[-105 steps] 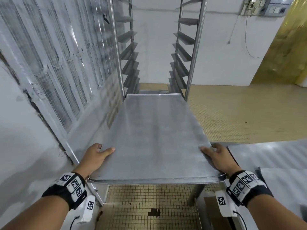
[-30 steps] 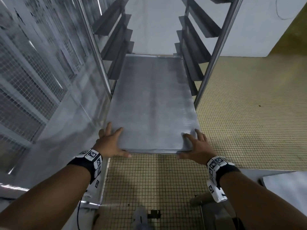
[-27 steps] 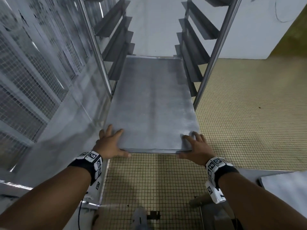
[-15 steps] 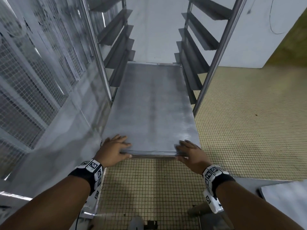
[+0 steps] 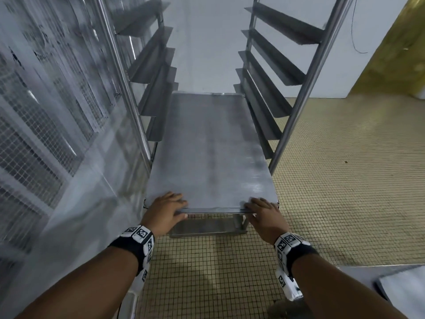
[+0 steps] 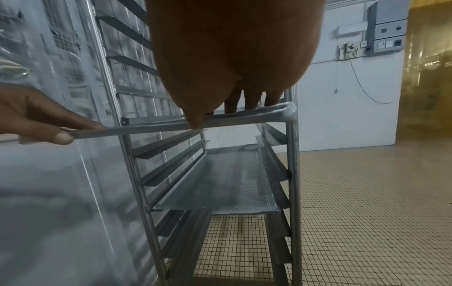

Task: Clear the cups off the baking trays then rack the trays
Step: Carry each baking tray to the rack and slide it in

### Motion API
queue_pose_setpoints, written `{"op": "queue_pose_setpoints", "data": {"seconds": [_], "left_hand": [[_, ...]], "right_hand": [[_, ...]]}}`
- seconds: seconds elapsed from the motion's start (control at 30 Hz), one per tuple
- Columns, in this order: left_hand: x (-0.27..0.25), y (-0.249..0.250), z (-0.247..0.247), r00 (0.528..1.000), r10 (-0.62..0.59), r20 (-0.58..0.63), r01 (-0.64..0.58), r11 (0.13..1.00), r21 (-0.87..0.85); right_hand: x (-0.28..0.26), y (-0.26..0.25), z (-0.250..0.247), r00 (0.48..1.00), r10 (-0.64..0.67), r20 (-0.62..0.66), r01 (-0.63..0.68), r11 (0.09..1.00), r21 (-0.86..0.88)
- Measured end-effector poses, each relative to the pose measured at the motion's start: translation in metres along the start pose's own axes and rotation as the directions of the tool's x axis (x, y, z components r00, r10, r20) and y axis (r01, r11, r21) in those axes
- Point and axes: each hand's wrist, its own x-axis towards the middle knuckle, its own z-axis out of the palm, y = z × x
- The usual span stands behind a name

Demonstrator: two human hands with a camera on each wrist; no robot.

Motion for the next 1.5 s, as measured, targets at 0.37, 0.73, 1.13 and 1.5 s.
{"op": "queue_pose_setpoints", "data": {"seconds": [0.37,0.73,1.13,1.5], "left_hand": [[0.079,0.017,-0.013,0.985,-0.15,0.088,0.13,0.971,0.2],[0.155,-0.01,-0.026,0.976,-0.191,0.103,0.171,0.97,0.175],[0.202,-0.024,-0.036,0.967,-0.216,0.132,0.191,0.964,0.183],[0.199,-0.018,-0.039,0.963,-0.228,0.142,0.191,0.953,0.234]], "right_hand": [[0.075,-0.002,-0.016,0.999,-0.01,0.048,0.011,1.0,-0.023],[0.158,0.006,-0.022,0.999,-0.047,0.01,0.048,0.998,-0.052],[0.203,0.013,-0.024,0.996,-0.048,-0.077,0.043,0.997,-0.058],[0.207,0.006,-0.038,0.999,0.036,0.028,-0.035,0.999,-0.022]]}}
